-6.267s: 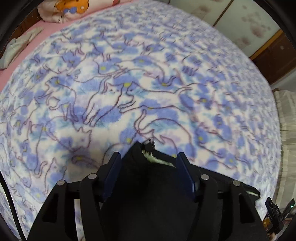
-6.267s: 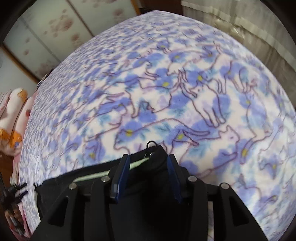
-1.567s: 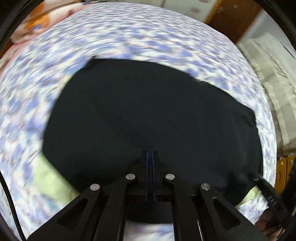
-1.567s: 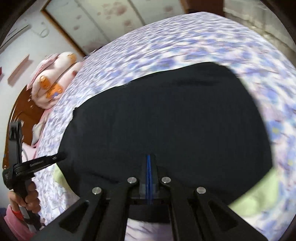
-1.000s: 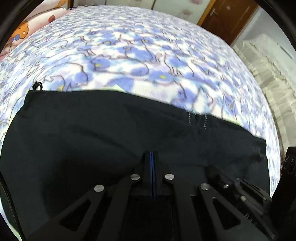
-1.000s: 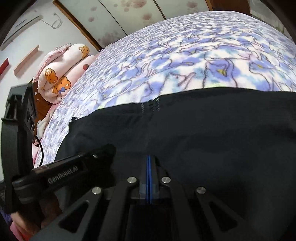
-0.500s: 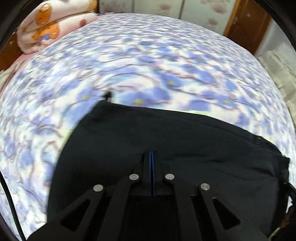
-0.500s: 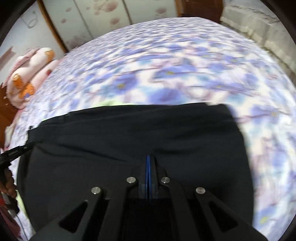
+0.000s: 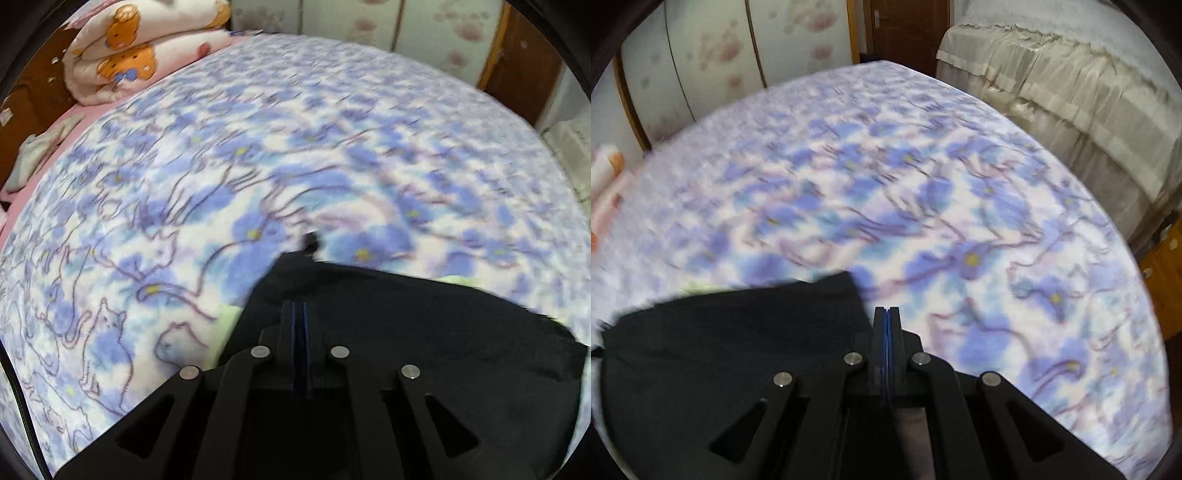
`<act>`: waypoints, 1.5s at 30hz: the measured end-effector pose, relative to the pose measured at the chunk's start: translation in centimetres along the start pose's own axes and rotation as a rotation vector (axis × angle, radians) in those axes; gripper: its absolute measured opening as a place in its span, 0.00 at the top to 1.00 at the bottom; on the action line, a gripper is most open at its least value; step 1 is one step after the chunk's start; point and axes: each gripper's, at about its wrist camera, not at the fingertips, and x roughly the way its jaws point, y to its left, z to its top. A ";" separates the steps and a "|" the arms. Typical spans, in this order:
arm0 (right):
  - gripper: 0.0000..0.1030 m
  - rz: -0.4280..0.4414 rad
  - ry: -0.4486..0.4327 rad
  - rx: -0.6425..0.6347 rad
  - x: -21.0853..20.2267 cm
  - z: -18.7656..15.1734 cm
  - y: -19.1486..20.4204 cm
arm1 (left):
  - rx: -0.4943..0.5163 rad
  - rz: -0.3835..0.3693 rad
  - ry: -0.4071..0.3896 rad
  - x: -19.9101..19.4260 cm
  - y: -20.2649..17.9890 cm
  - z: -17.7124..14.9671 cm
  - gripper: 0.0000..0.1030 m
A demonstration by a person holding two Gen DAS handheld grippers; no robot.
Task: Fold large clothes
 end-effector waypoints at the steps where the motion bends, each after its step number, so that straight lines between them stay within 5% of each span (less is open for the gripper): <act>1: 1.00 0.059 0.000 0.008 -0.3 0.0 0.9 | 0.017 -0.032 0.001 -0.8 -0.6 -0.1 0.90; 4: 1.00 0.161 0.002 -0.042 0.4 -0.1 4.0 | 0.087 -0.120 0.020 -1.1 -2.9 -0.3 0.88; 8: 1.00 0.180 0.040 -0.125 3.8 -0.5 7.7 | 0.171 -0.115 0.083 1.6 -5.5 -0.6 0.88; 12: 1.00 0.065 0.039 -0.170 5.8 -0.2 7.8 | 0.138 -0.085 0.098 3.4 -4.7 -0.1 0.88; 20: 1.00 -0.232 0.025 -0.073 5.7 1.4 1.2 | 0.014 -0.072 0.141 5.1 2.1 2.0 0.88; 23: 1.00 -0.185 0.016 -0.022 3.9 1.5 0.2 | 0.027 0.016 0.130 3.5 3.9 2.7 0.88; 26: 1.00 -0.151 -0.024 -0.053 0.8 1.7 1.7 | 0.026 -0.032 0.105 0.2 4.9 3.0 0.86; 31: 0.98 0.059 -0.019 -0.119 -3.8 0.8 7.3 | -0.021 -0.065 0.060 -5.8 4.9 0.5 0.50; 37: 0.98 0.230 0.096 -0.228 -6.3 -2.6 15.2 | -0.156 -0.120 0.110 -9.3 5.0 -4.5 0.46; 45: 1.00 0.317 0.258 -0.216 -5.5 -7.1 20.1 | -0.415 -0.200 0.189 -10.7 7.8 -11.9 0.42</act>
